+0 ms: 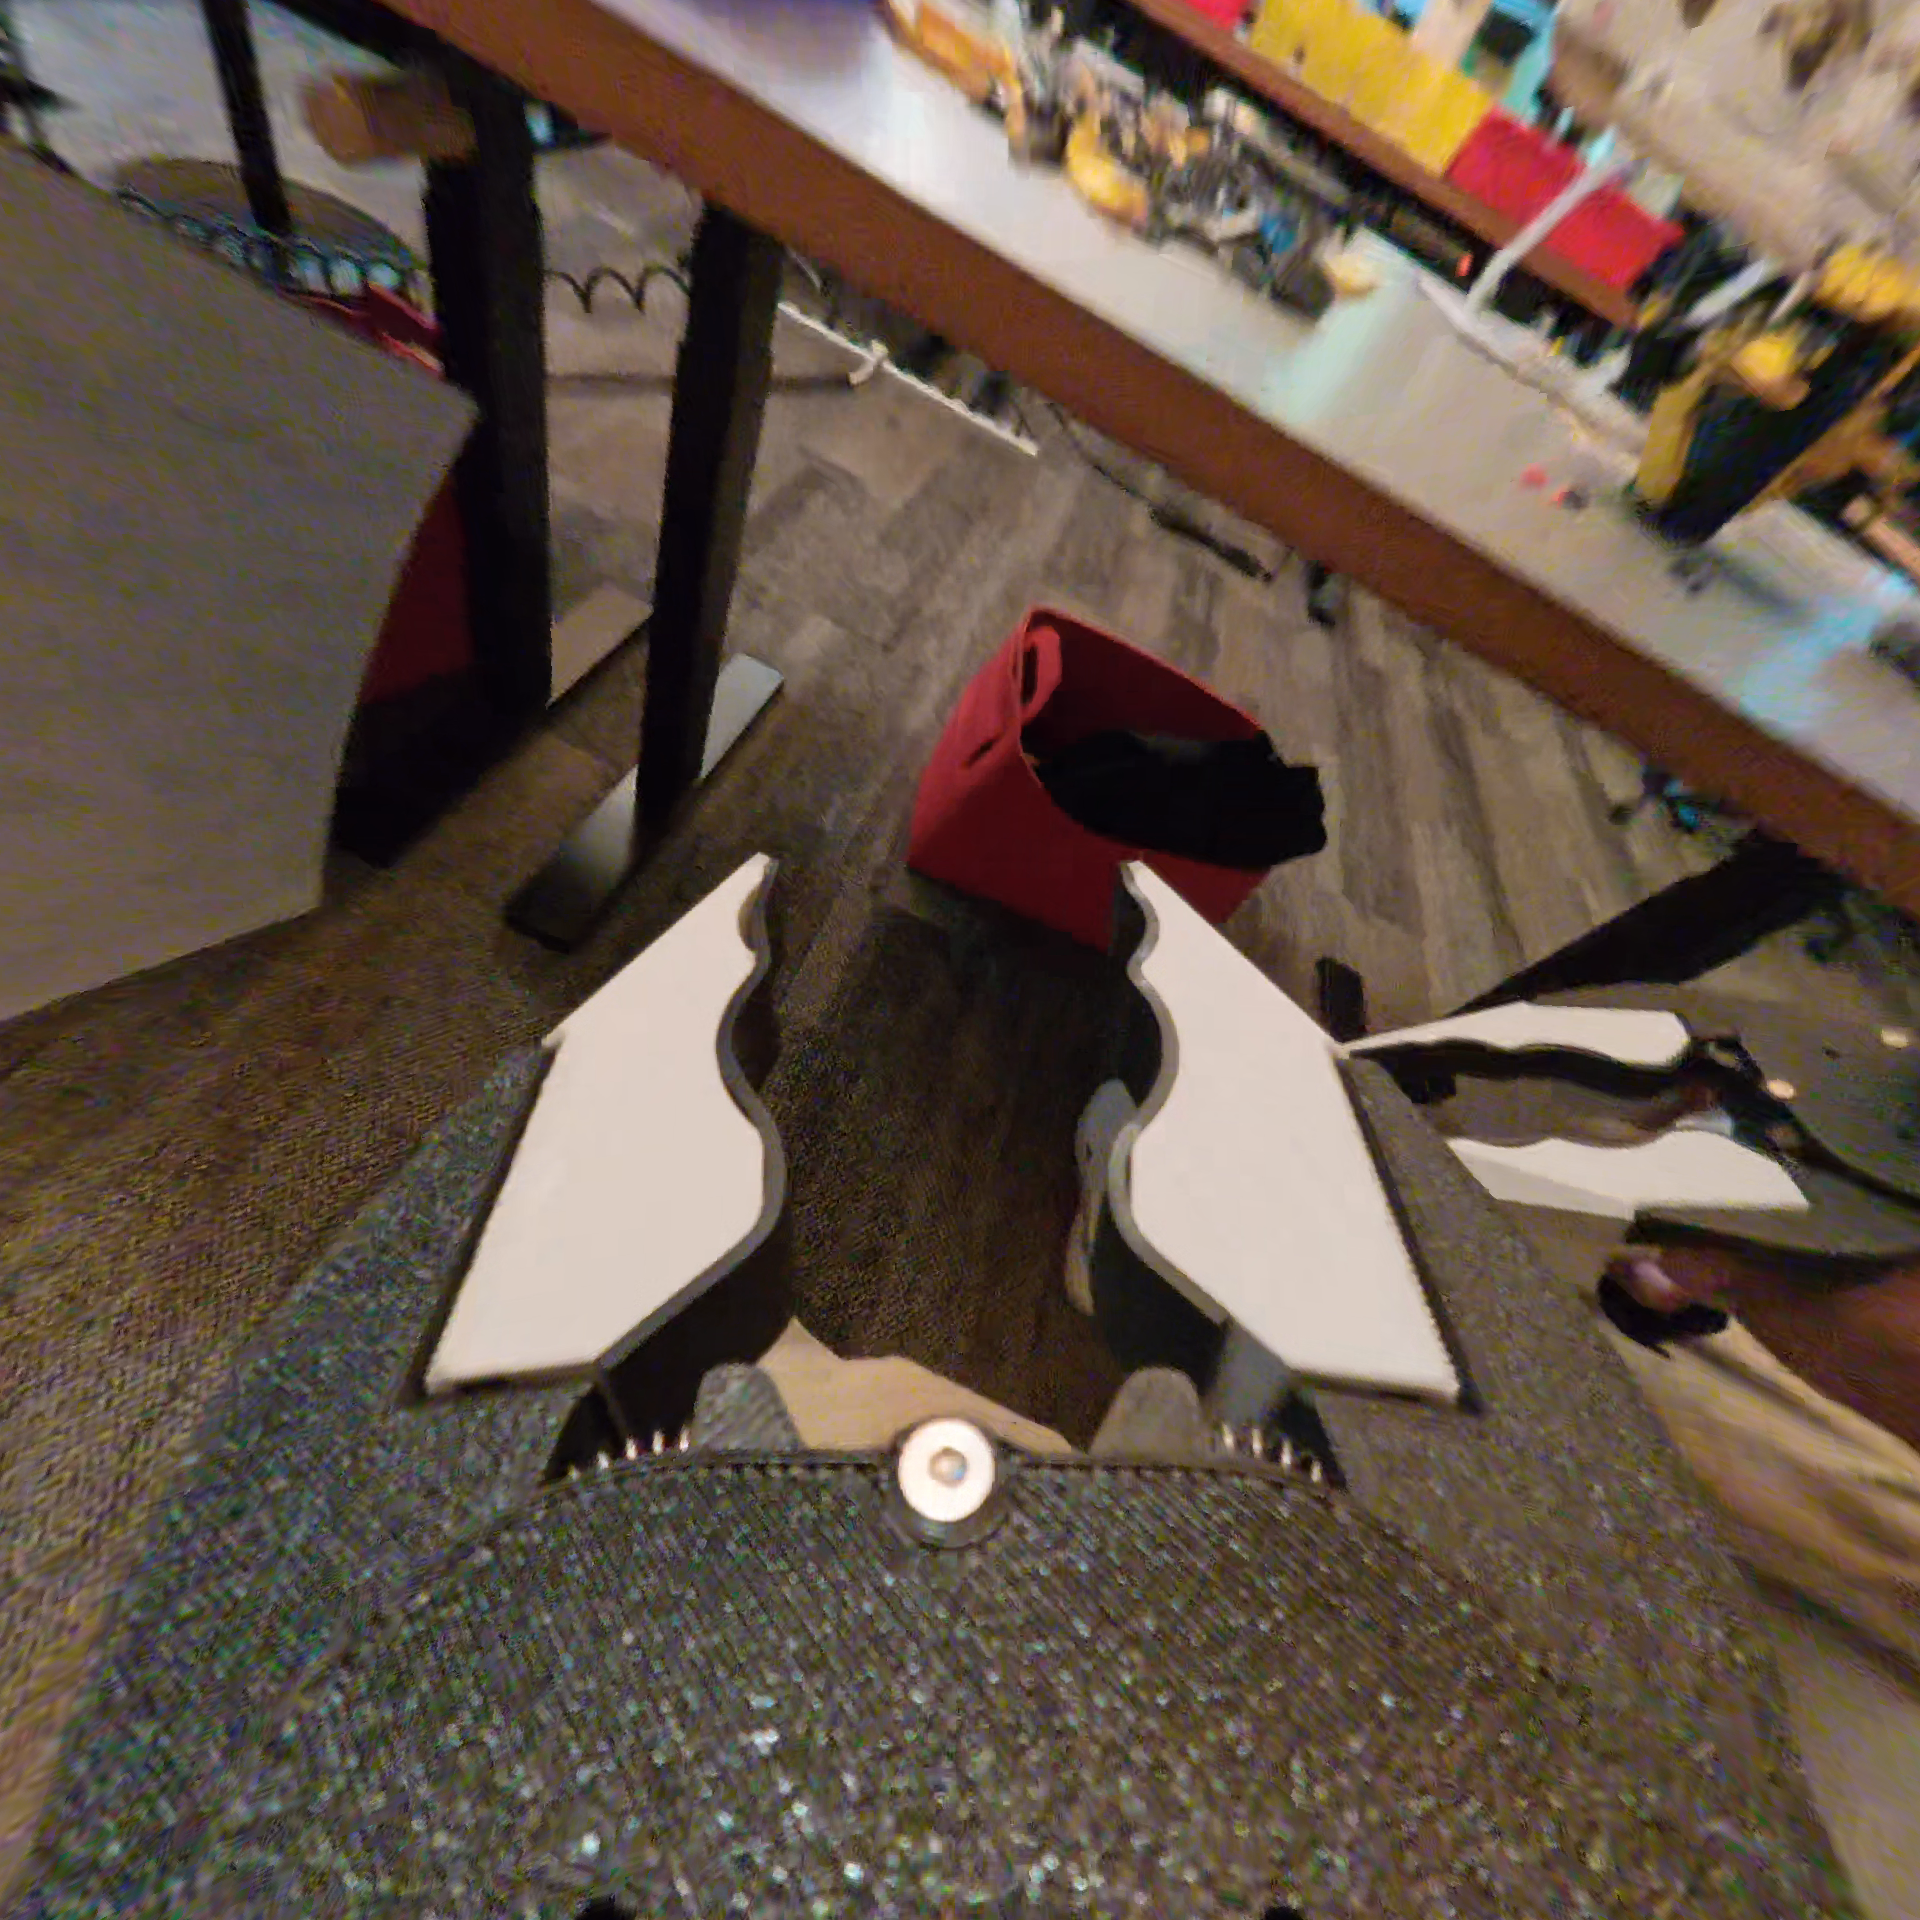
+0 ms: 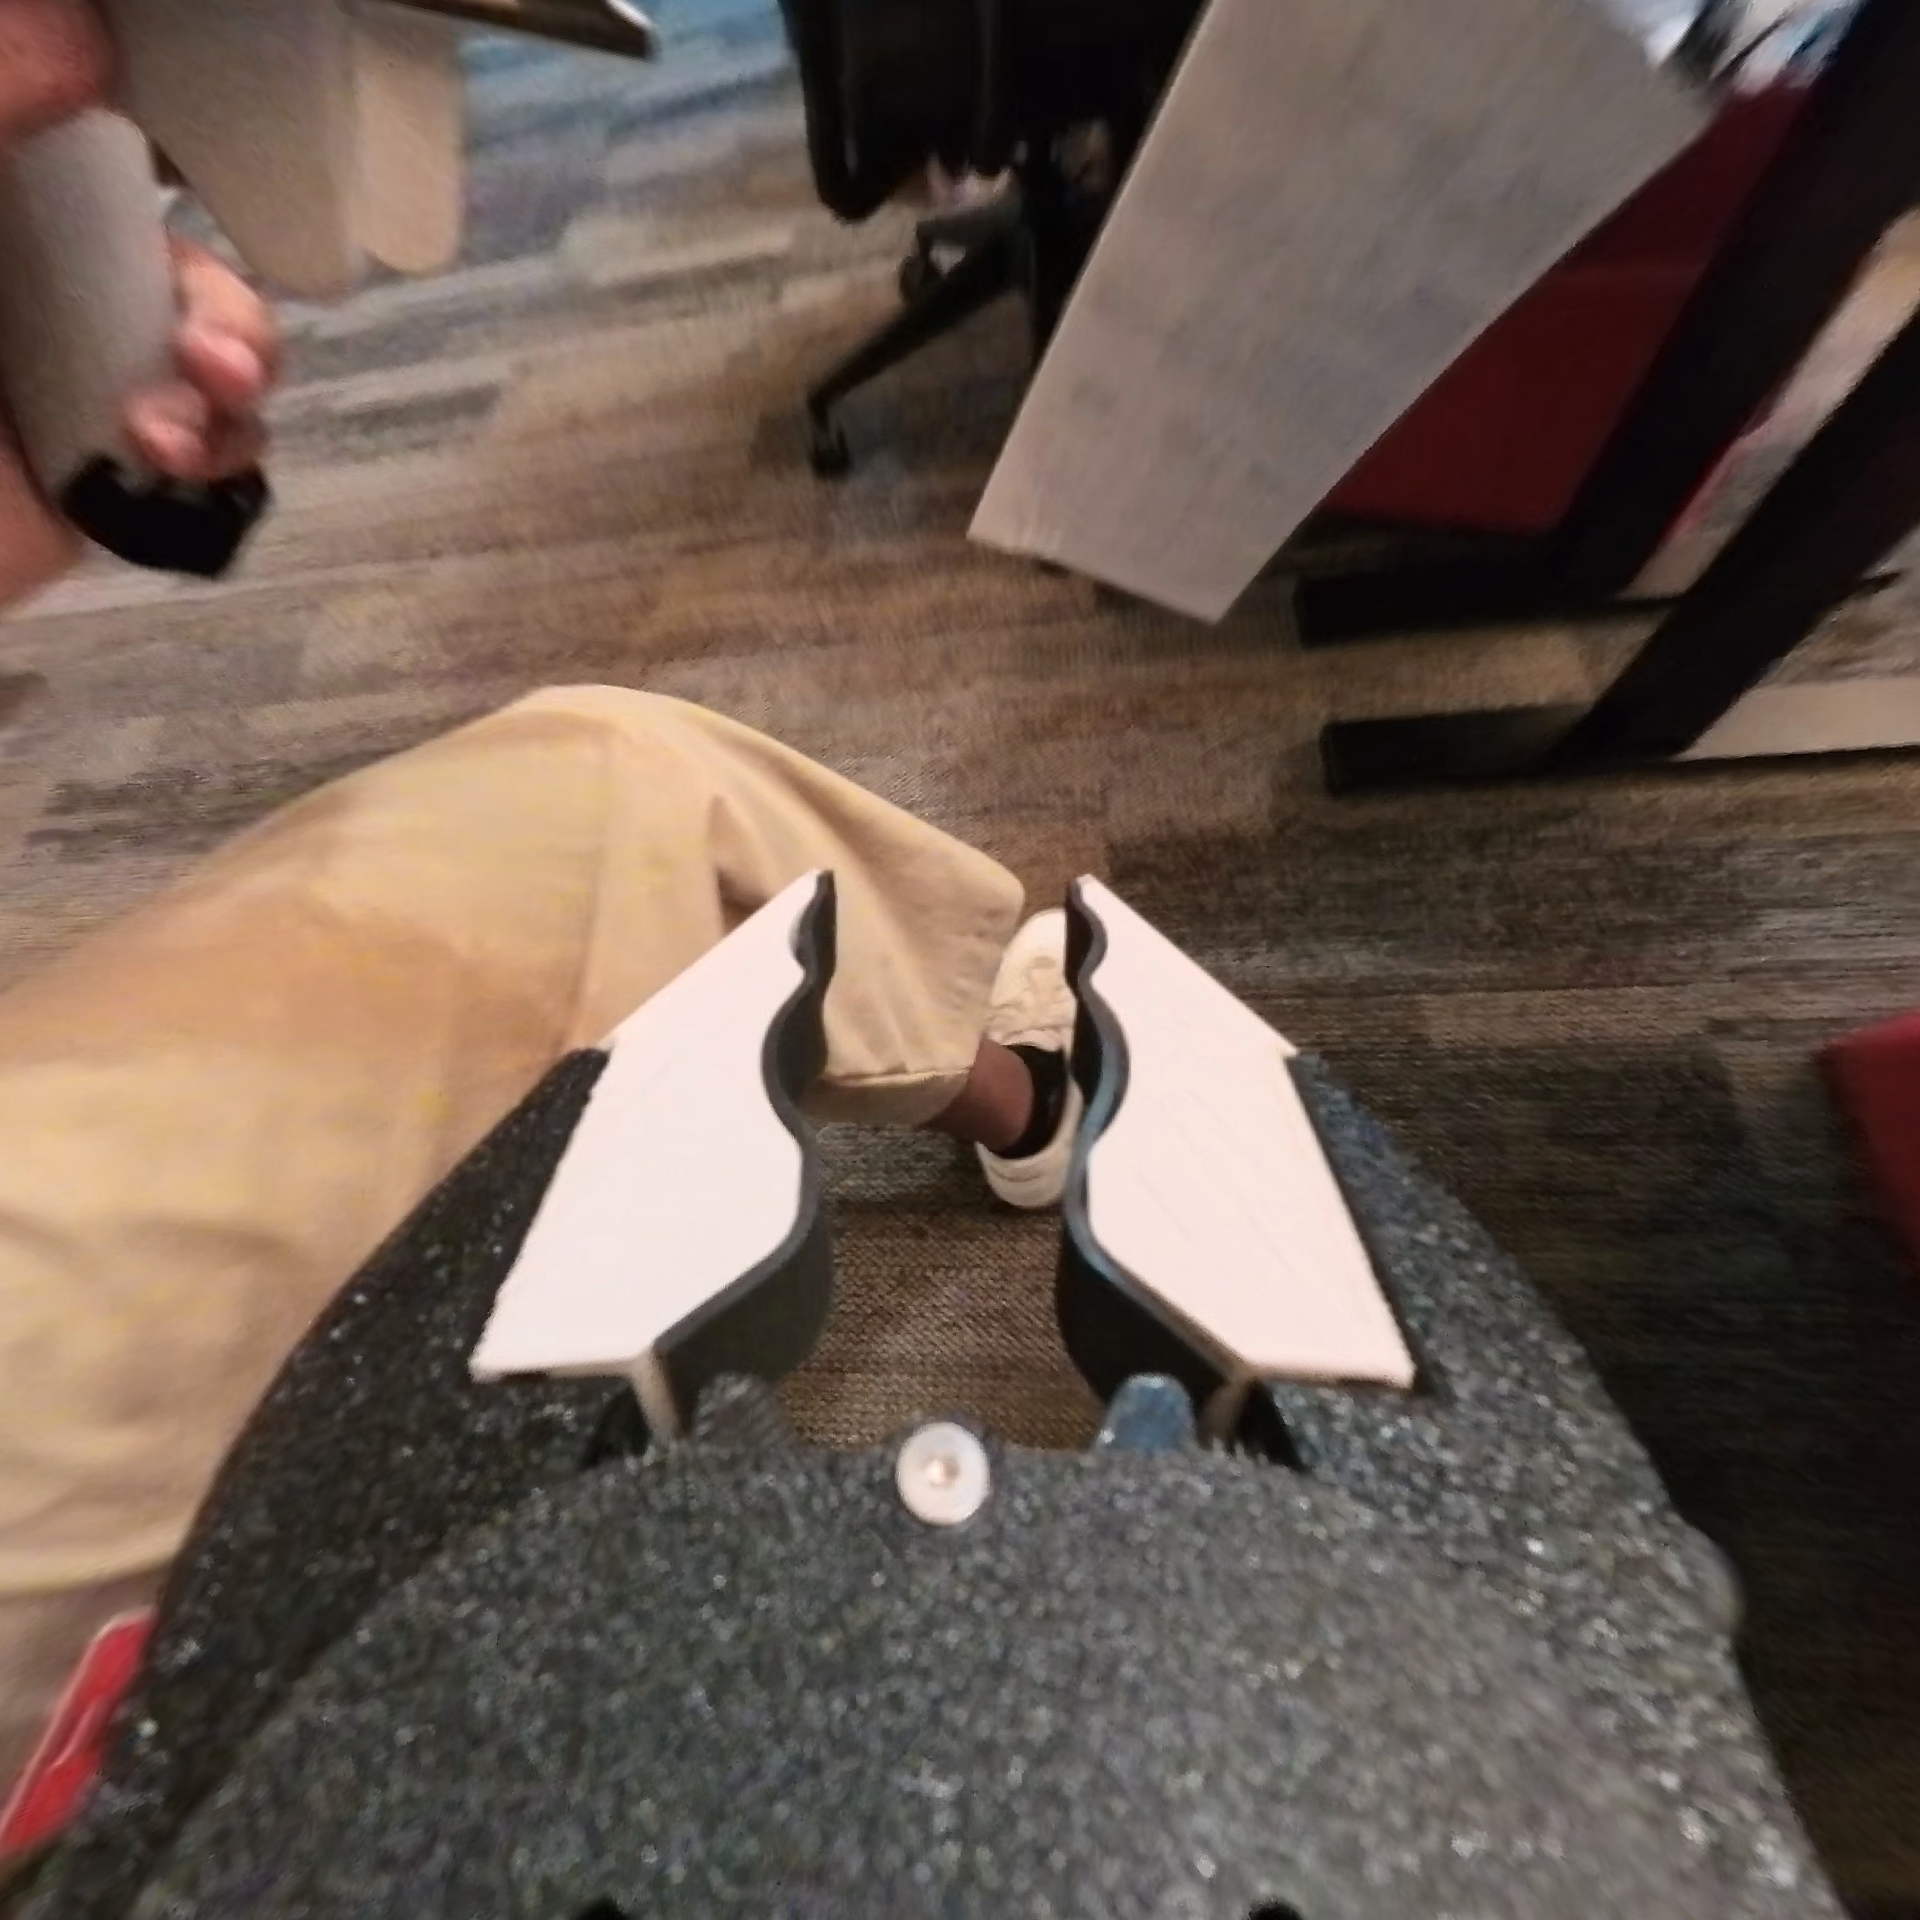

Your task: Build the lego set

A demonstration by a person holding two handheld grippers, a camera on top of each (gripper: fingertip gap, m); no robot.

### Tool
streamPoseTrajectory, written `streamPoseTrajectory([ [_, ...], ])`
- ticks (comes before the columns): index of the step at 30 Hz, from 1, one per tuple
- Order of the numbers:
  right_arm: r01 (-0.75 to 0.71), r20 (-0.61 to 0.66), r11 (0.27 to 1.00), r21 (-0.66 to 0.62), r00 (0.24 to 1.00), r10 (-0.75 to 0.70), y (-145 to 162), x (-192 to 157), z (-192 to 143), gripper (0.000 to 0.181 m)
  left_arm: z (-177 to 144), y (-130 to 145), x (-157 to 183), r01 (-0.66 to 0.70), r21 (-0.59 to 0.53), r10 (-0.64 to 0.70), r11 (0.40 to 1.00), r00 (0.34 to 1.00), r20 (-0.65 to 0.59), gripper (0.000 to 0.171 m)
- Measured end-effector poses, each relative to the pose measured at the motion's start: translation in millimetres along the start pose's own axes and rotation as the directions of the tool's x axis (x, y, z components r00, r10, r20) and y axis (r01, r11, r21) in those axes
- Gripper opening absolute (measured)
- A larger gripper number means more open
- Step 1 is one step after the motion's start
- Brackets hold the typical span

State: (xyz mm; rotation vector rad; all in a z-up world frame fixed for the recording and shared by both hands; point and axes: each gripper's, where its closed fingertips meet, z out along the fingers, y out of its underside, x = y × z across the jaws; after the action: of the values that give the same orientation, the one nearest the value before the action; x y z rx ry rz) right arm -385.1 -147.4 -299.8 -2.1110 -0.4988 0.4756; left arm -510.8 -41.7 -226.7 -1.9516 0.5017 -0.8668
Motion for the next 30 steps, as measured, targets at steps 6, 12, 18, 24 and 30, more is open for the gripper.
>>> streamPoseTrajectory([
  [6, 0.191, -0.189, 0.98, 0.061, 0.966, -0.176, -36, -30, -93, 0.045, -110, -55, 15, -0.01, 0.128, 0.006, 0.992, 0.999, 0.036, 0.059],
  [12, 0.234, -0.226, 0.95, 0.204, 0.956, -0.187, -79, -73, -158, 0.045, -214, -78, 39, -0.165, 0.08, 0.152, 0.983, 0.977, 0.146, 0.062],
  [18, 0.256, -0.242, 0.926, 0.276, 0.951, -0.191, -99, -124, -207, 0.049, -285, -80, 26, -0.137, 0.204, 0.1, 0.969, 0.978, 0.181, 0.059],
  [24, 0.396, -0.397, 0.903, 0.168, 0.865, -0.306, -103, -140, -229, 0.05, -248, -59, -94, -0.183, 0.283, 0.078, 0.942, 0.935, 0.345, 0.053],
  [30, 0.314, -0.418, 0.94, 0.132, 0.878, -0.235, -91, -121, -216, 0.05, -165, -33, -103, 0.059, 0.287, -0.094, 0.956, 0.989, 0.111, 0.053],
])
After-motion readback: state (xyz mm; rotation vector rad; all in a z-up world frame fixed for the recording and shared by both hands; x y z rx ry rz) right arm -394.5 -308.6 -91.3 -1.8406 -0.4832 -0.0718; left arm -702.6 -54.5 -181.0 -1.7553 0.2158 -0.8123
